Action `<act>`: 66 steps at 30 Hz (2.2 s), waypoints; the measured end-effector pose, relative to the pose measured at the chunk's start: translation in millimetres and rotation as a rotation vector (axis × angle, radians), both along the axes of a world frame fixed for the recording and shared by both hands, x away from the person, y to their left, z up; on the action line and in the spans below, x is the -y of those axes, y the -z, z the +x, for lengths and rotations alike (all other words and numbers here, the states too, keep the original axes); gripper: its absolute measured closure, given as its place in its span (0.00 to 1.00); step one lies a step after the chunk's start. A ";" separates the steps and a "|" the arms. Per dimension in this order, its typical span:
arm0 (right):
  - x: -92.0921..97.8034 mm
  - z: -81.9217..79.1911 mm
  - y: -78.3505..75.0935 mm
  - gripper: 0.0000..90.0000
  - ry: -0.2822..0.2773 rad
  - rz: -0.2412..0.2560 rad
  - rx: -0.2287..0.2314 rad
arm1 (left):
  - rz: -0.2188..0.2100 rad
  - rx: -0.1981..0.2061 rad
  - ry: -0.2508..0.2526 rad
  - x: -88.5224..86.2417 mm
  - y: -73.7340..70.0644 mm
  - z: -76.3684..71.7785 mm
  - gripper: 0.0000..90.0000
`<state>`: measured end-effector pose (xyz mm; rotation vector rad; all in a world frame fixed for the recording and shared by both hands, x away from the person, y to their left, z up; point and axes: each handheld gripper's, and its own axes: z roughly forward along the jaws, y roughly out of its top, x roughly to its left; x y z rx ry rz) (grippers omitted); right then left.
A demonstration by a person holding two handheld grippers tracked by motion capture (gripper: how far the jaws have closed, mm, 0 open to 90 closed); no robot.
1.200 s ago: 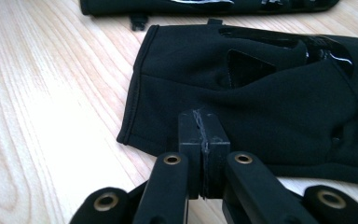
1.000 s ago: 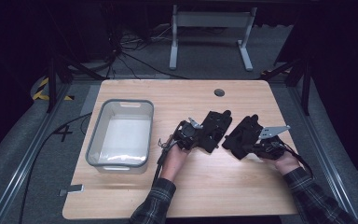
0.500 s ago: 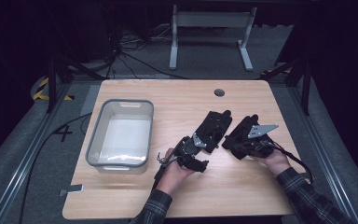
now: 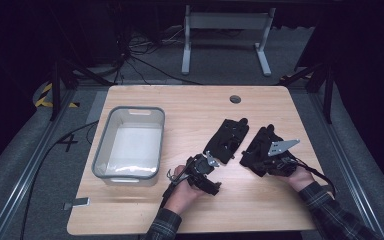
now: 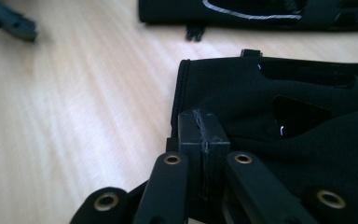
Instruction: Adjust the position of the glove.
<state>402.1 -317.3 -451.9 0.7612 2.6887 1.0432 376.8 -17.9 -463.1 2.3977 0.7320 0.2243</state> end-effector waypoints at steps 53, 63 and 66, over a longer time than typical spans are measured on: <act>35.8 42.5 -29.6 1.00 0.118 -0.009 0.047 | -0.093 0.058 0.082 -12.6 12.5 -2.5 0.00; 39.4 65.8 -17.1 1.00 0.176 -0.054 0.034 | -0.093 0.058 0.086 -12.5 12.4 -2.0 0.00; 35.8 67.8 -9.0 1.00 0.164 -0.075 0.022 | -0.093 0.058 0.086 -12.5 12.4 -2.0 0.00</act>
